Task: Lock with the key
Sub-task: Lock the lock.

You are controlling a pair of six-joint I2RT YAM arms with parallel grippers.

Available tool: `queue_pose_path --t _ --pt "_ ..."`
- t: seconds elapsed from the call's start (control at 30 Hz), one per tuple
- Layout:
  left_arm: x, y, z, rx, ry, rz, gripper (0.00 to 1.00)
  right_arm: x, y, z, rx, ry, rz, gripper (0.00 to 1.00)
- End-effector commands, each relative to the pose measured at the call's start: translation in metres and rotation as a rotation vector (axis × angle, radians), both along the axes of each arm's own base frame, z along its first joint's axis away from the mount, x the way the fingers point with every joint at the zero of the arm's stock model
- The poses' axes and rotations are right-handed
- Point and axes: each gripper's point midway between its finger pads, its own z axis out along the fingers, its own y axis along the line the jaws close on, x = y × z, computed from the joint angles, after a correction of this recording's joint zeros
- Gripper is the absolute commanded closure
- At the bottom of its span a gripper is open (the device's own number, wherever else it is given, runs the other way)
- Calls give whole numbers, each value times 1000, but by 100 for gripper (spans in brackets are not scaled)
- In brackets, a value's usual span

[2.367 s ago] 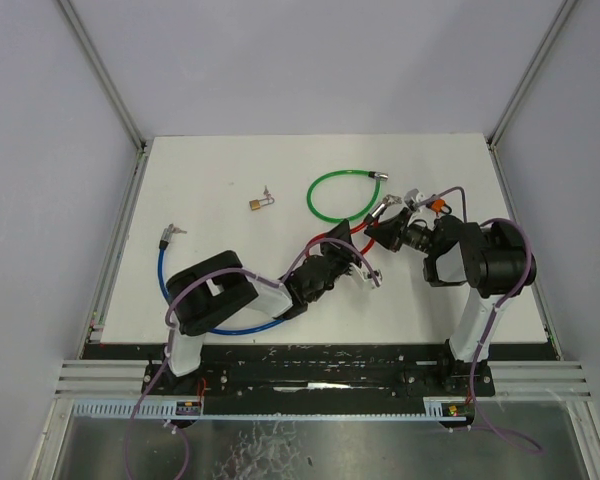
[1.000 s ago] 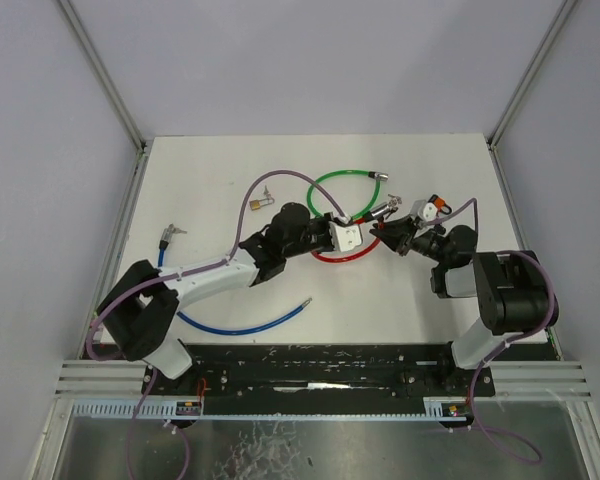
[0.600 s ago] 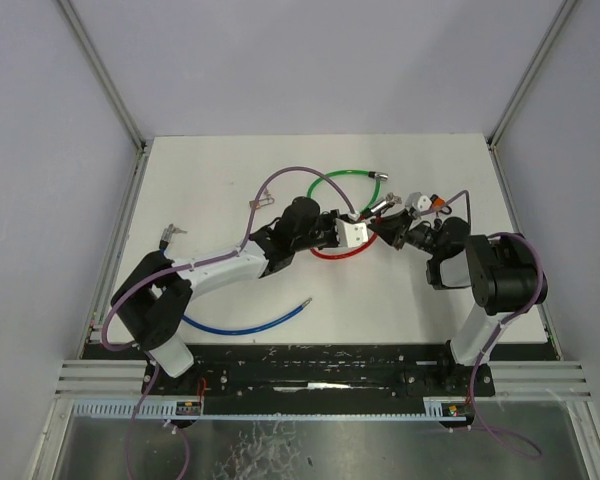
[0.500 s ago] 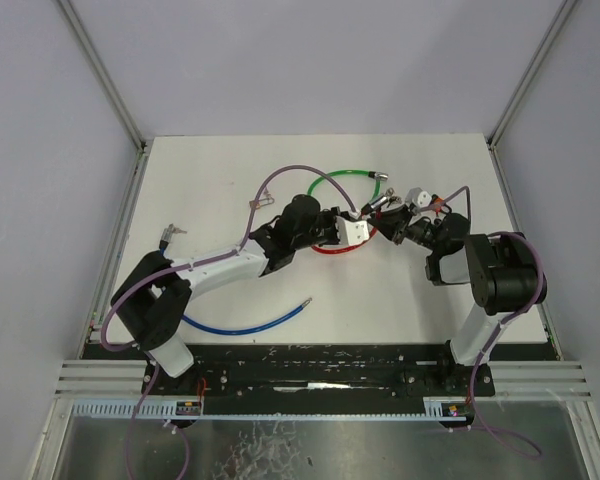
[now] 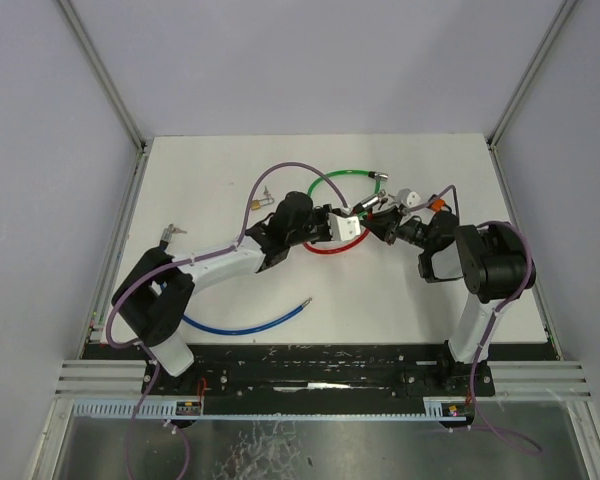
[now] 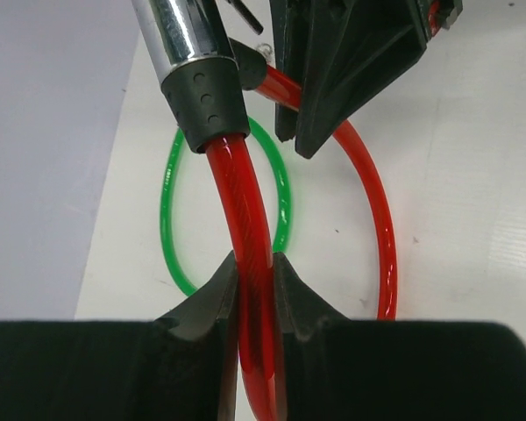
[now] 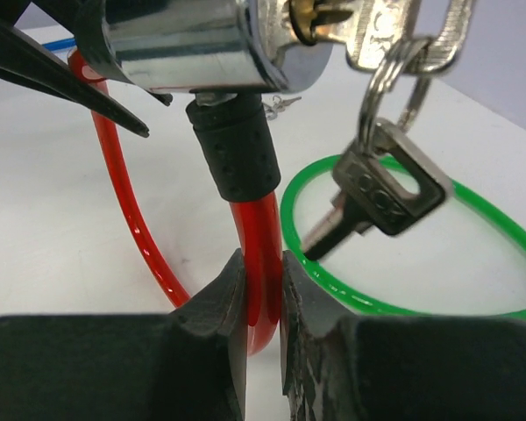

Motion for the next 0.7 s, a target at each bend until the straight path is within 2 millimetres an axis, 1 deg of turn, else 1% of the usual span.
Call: queue_pose_path --t 0.0,0.13,0.27,0.43,0.53,0.67 --pt "-31 -8 -31 0 117 -88 100 -5 4 43 -20 -293 14 85" --pt "-36 -5 -37 -3 135 -83 100 -13 4 36 -35 -288 28 82" --pt "-40 -2 -42 -9 153 -78 100 -24 4 32 -50 -297 47 79" --pt "-40 -2 -42 -20 156 -68 100 -30 3 31 -63 -310 45 70" --pt "-36 1 -42 -13 158 -42 100 -33 2 30 -72 -319 45 64" --pt "-34 4 -44 -8 161 -24 100 -35 -2 30 -85 -337 32 59"
